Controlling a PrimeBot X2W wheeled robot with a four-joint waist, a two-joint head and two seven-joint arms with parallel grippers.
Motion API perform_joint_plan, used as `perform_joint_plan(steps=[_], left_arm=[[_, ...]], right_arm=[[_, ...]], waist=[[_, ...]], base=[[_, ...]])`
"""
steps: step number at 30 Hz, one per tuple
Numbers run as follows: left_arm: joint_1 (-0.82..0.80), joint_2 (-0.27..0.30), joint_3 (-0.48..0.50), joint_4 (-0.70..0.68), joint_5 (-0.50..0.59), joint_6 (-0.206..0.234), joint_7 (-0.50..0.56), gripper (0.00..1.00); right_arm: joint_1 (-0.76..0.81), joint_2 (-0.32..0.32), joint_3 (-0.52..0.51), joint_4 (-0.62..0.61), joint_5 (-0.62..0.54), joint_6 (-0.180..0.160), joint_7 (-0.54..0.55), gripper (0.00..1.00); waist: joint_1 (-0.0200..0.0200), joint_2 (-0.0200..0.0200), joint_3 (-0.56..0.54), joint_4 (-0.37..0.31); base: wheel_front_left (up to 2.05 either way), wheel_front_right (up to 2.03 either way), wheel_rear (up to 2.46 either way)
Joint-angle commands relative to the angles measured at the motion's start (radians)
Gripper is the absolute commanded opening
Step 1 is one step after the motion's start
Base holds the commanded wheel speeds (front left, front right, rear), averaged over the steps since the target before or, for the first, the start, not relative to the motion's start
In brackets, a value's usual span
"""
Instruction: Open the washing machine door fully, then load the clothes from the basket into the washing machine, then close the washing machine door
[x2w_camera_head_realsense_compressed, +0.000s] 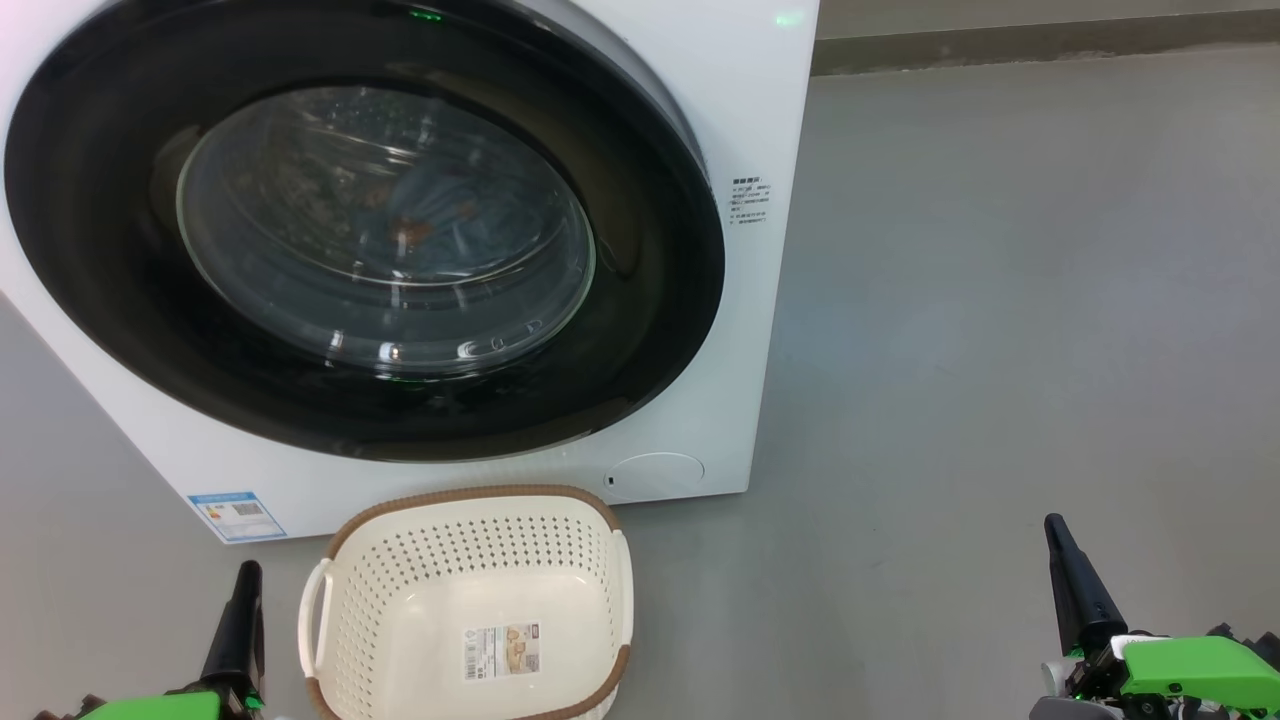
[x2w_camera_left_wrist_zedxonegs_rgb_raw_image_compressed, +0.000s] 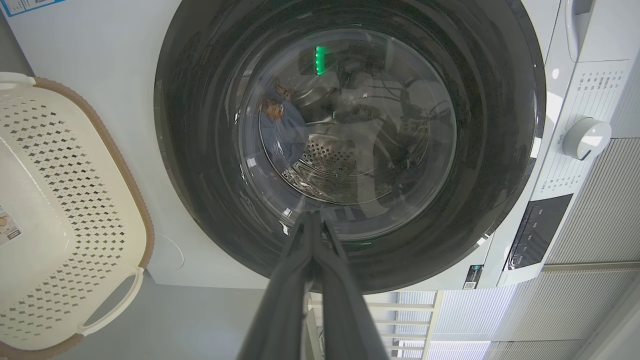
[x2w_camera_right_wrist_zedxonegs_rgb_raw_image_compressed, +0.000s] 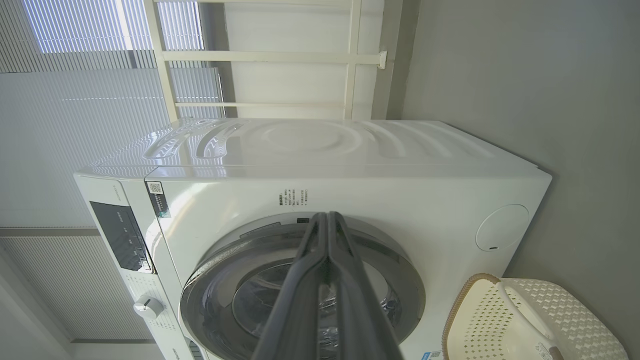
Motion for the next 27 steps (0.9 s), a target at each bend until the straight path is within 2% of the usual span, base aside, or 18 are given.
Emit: perform_joint_plan(steps=[1, 27], left_arm=[[-0.038, 0.020, 0.033, -0.028, -0.003, -0.003, 0.003, 0.00], [-0.038, 0.020, 0.033, -0.028, -0.004, -0.003, 0.003, 0.00]], right_arm=[[-0.041, -0.013, 0.025, -0.025, 0.004, -0.001, 0.008, 0.00], [-0.041, -0.013, 0.025, -0.025, 0.004, -0.001, 0.007, 0.00]], waist=[[0.0000, -0.0001, 0.000, 0.000], [0.0000, -0.0001, 0.000, 0.000]], base=[[0.00, 0.00, 0.00], [0.00, 0.00, 0.00]])
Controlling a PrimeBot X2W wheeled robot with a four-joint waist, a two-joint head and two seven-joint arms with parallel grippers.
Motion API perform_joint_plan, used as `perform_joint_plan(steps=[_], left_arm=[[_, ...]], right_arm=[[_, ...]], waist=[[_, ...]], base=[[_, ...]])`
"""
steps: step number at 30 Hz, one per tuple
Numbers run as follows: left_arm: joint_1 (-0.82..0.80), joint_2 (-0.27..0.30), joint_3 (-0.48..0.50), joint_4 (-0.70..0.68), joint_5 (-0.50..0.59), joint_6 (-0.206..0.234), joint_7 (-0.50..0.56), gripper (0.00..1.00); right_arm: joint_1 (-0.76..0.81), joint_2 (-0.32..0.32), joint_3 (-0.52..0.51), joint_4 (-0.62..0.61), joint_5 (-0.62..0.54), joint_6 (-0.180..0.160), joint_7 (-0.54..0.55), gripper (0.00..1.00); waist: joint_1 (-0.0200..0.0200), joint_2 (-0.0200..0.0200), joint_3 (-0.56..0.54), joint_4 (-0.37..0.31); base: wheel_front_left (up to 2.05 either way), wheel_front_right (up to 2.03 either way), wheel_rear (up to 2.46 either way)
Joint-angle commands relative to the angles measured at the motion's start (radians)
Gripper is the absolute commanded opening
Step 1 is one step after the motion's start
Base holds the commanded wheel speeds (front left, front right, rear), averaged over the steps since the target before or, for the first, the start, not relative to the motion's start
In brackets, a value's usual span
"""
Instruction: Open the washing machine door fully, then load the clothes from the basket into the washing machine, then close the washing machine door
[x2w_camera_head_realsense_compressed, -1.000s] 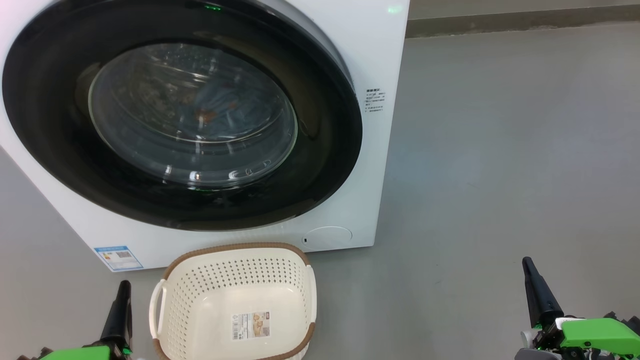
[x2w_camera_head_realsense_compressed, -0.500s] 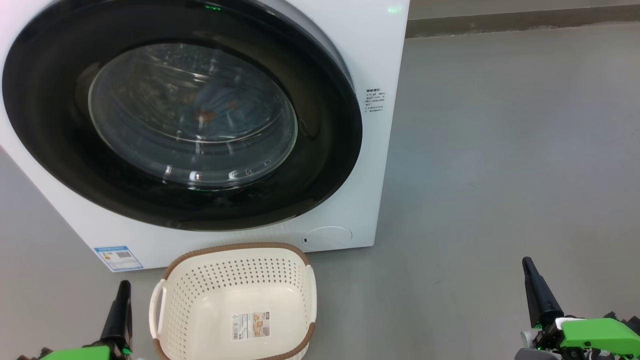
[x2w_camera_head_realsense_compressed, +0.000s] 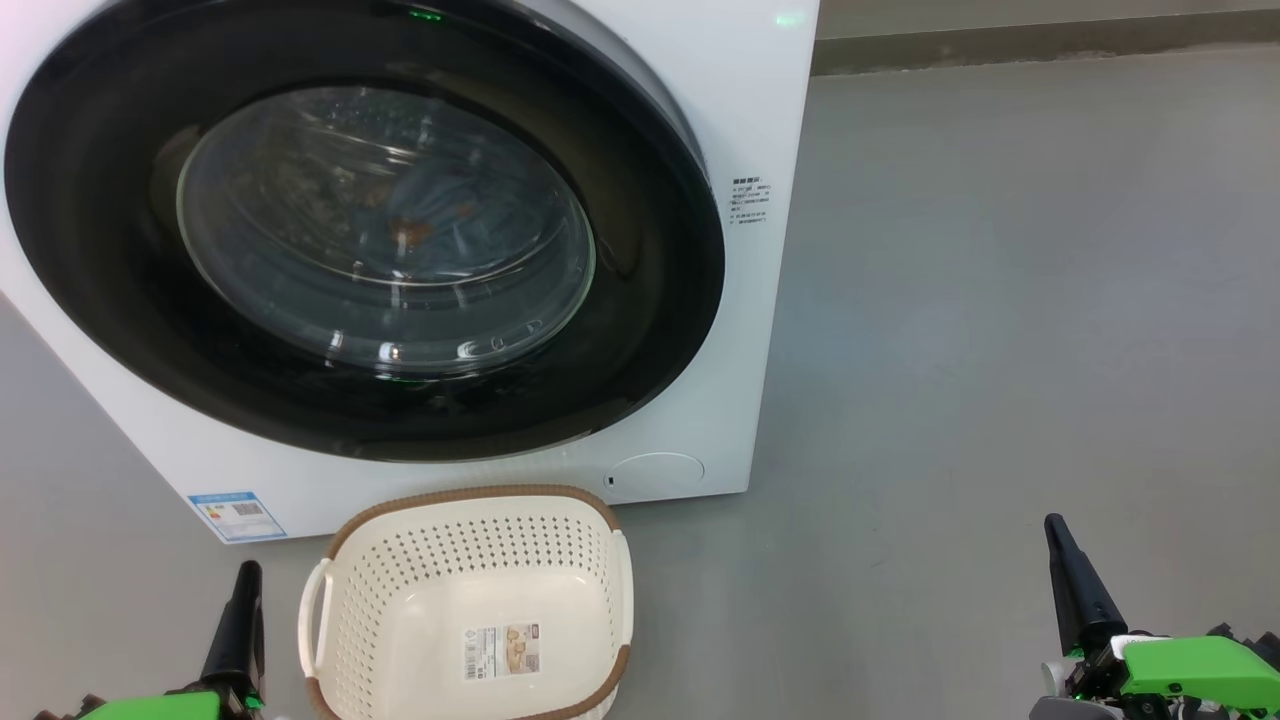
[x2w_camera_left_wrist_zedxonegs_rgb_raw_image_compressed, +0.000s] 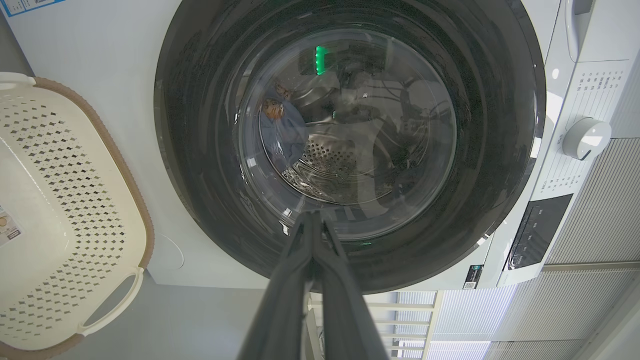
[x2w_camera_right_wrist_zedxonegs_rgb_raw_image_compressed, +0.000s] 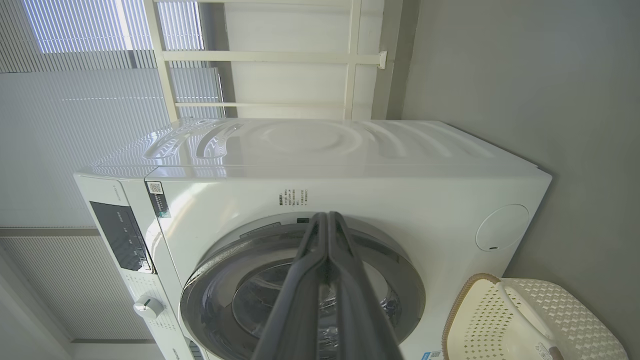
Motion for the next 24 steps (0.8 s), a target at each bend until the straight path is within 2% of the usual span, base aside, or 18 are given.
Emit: perform_joint_plan(steps=[1, 24], left_arm=[[-0.038, 0.020, 0.033, -0.028, -0.004, -0.003, 0.003, 0.00], [-0.038, 0.020, 0.033, -0.028, -0.004, -0.003, 0.003, 0.00]], right_arm=[[-0.041, -0.013, 0.025, -0.025, 0.004, -0.001, 0.007, 0.00], [-0.041, -0.013, 0.025, -0.025, 0.004, -0.001, 0.007, 0.00]], waist=[[0.0000, -0.0001, 0.000, 0.000], [0.0000, -0.0001, 0.000, 0.000]], base=[[0.00, 0.00, 0.00], [0.00, 0.00, 0.00]])
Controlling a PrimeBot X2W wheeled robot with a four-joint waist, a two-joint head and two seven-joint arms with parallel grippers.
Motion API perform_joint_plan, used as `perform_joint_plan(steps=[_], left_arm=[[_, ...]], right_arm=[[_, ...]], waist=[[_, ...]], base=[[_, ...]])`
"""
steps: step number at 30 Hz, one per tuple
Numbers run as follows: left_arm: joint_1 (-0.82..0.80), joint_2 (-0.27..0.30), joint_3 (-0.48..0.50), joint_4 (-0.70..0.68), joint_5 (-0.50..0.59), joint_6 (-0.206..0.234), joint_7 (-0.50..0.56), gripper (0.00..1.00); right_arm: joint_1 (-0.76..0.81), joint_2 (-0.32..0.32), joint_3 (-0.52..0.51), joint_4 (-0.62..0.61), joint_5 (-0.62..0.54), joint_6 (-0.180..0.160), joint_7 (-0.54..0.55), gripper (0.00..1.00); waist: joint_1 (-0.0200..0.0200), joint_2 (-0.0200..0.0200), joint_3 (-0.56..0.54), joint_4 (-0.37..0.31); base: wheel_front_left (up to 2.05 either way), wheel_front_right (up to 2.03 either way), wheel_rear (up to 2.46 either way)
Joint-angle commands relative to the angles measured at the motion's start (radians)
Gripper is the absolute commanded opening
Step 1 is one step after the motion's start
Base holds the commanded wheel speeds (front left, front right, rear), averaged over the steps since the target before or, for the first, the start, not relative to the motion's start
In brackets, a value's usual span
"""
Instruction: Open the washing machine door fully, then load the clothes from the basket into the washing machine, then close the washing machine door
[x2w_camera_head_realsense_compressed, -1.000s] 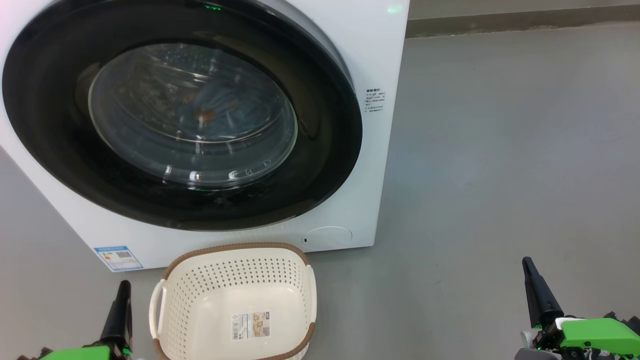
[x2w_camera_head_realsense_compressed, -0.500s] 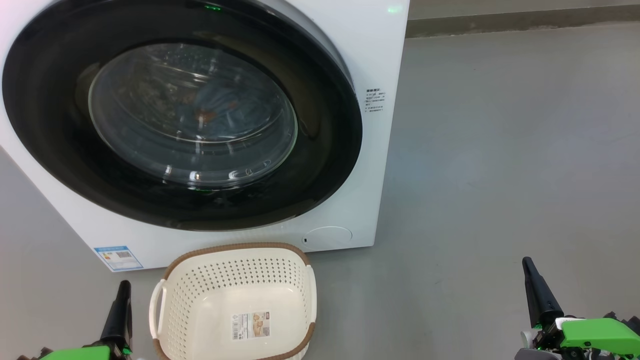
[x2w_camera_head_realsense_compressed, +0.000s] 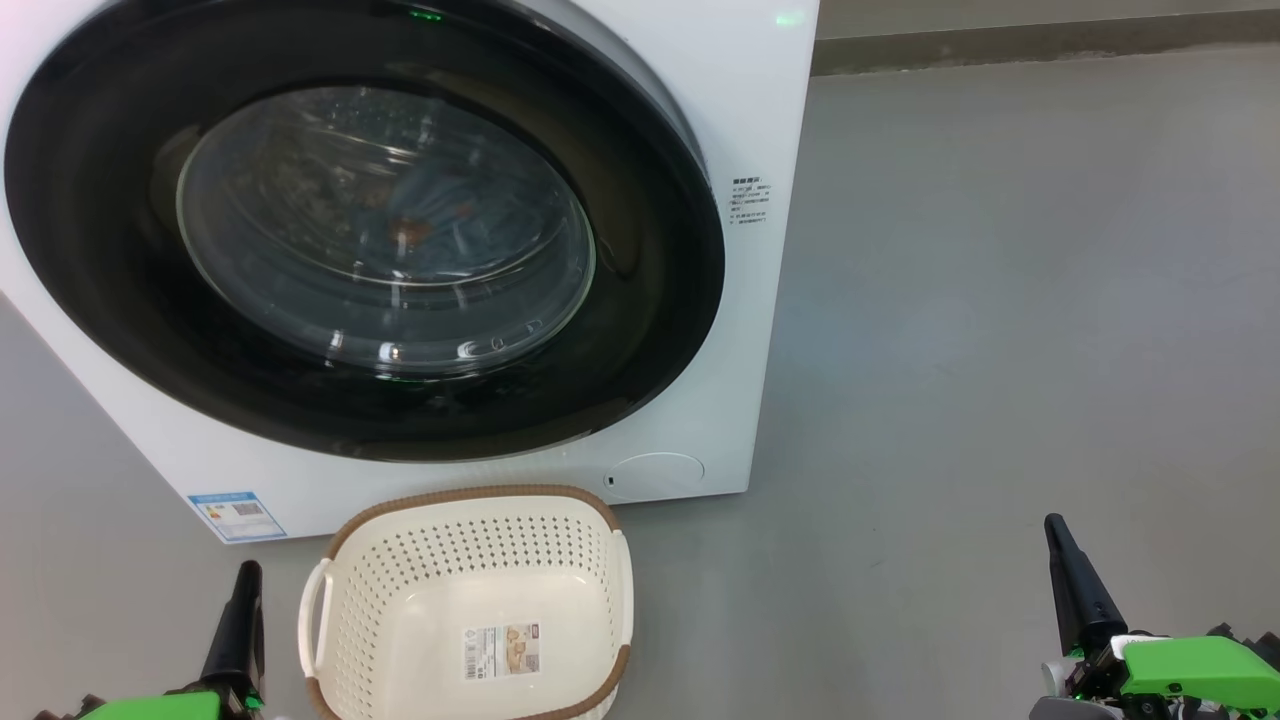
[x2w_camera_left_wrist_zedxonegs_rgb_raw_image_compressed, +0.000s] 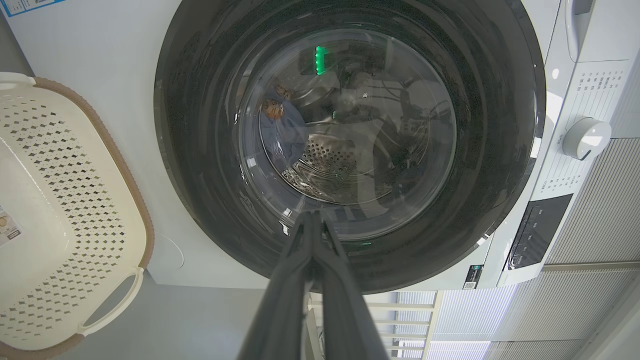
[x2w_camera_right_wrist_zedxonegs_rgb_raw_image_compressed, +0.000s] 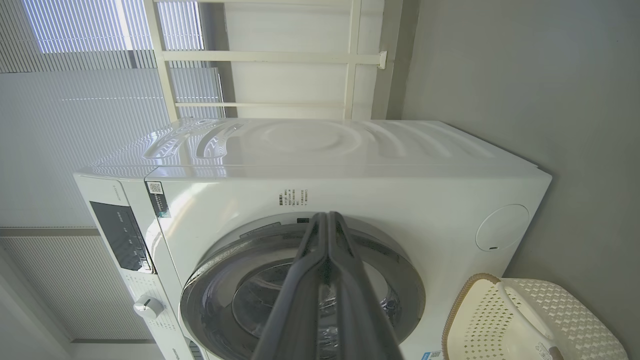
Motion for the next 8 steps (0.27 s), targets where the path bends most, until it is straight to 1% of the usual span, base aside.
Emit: perform_joint_plan(steps=[1, 8], left_arm=[[-0.038, 0.020, 0.033, -0.028, -0.004, -0.003, 0.003, 0.00], [-0.038, 0.020, 0.033, -0.028, -0.004, -0.003, 0.003, 0.00]], right_arm=[[-0.041, -0.013, 0.025, -0.025, 0.004, -0.001, 0.007, 0.00], [-0.041, -0.013, 0.025, -0.025, 0.004, -0.001, 0.007, 0.00]], waist=[[0.0000, -0.0001, 0.000, 0.000], [0.0000, -0.0001, 0.000, 0.000]], base=[[0.00, 0.00, 0.00], [0.00, 0.00, 0.00]])
